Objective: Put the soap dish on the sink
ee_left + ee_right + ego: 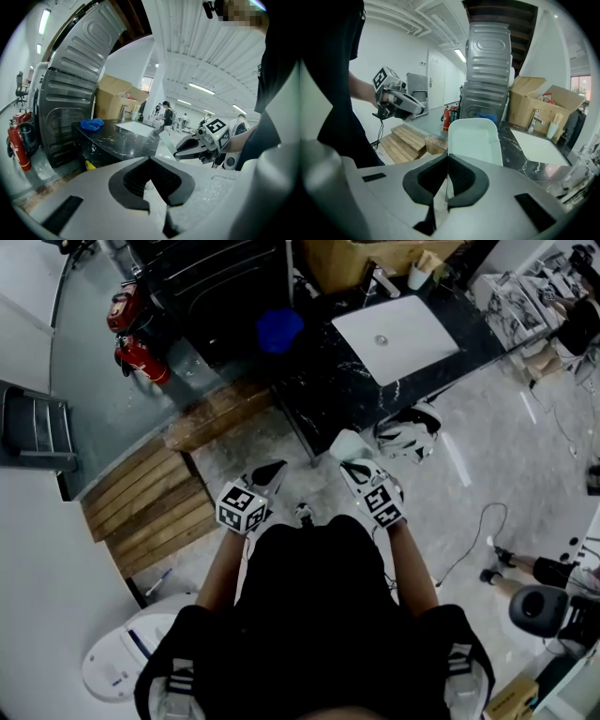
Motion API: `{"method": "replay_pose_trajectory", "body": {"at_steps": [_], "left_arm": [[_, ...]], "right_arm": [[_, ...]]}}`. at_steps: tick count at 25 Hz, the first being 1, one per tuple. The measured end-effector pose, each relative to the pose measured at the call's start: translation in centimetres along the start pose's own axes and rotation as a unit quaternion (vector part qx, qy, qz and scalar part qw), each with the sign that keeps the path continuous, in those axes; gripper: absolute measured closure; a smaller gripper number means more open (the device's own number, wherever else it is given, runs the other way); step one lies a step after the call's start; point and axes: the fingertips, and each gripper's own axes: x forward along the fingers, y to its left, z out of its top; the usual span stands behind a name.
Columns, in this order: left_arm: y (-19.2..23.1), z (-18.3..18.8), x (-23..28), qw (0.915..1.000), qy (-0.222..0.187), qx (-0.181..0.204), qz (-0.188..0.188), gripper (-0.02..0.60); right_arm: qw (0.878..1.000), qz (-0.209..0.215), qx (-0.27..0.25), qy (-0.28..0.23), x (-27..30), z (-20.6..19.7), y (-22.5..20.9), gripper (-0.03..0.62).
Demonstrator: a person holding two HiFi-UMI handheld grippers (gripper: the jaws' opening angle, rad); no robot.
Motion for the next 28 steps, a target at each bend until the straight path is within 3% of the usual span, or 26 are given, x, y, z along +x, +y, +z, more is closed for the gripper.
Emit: {"method": "replay_pose_trajectory", "body": {"at_steps": [12, 28], "left_arm": [[-0.8, -0.2, -0.1, 1.0000, -0.002, 0.003, -0.009, 0.581], [0.1, 1.4, 1.8, 0.9998, -0.005, -0.006, 0.017, 0.581]], "right_arm": [[1.000, -0.014, 0.003, 0.008, -1.1, -1.1, 0.3, 0.597], [1.000, 0.010, -0.014, 0.004, -0.1, -0.2, -2.8, 0.597]]}}
